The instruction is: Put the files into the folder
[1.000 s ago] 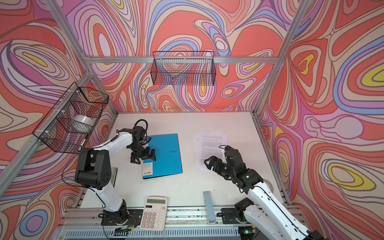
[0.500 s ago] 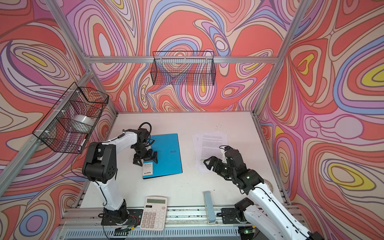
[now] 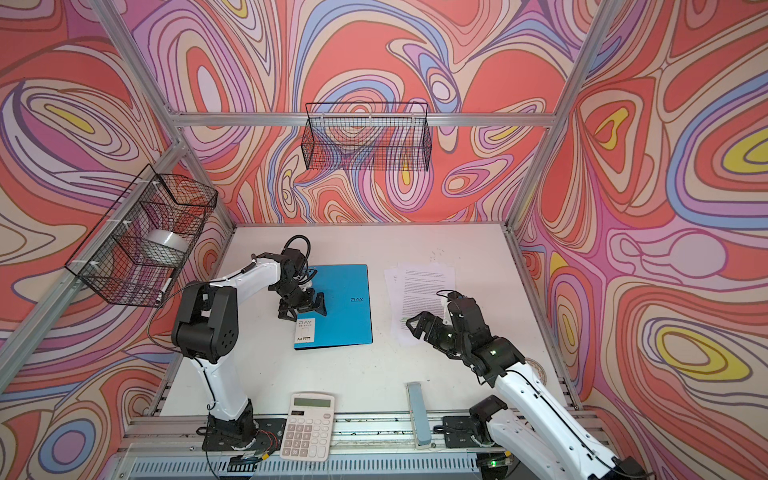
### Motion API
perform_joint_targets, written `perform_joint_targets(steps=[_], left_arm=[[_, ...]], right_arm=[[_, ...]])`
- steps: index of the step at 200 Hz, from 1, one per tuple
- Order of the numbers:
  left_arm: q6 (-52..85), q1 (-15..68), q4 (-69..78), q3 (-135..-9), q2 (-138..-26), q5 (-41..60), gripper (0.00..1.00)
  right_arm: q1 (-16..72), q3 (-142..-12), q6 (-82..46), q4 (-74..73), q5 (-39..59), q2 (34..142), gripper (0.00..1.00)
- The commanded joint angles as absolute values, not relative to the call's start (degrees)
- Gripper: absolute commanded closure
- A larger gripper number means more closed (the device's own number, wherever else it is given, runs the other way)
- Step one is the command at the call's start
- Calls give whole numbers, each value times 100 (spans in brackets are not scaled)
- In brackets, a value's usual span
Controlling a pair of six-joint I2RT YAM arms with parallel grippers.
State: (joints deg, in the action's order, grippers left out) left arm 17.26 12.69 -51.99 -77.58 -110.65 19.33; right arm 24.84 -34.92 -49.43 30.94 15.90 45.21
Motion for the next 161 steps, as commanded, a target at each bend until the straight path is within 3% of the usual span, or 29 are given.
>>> perform_joint_targets(steps=[1, 39, 79, 123, 161], left_arm=[[1961, 1447, -4890, -8045, -11232, 2190, 0], [1356, 1578, -5345, -8562, -10993, 1266, 0], [-944, 1664, -5601, -8538, -10014, -298, 0], [-2785, 2359, -4233, -6885, -8705, -1835, 0], [-3902, 3589, -2959, -5223, -7597, -2236, 0]], right_arm=[[2524, -3393, -5001, 2853, 1630, 4614, 4], [2525, -3526, -4955, 2805, 1579, 4765, 4], [2530, -3595, -4909, 2671, 1529, 5010, 4], [2531, -3689, -4904, 2492, 1564, 5455, 4], [2529, -3821, -4948, 2334, 1582, 5720, 4]])
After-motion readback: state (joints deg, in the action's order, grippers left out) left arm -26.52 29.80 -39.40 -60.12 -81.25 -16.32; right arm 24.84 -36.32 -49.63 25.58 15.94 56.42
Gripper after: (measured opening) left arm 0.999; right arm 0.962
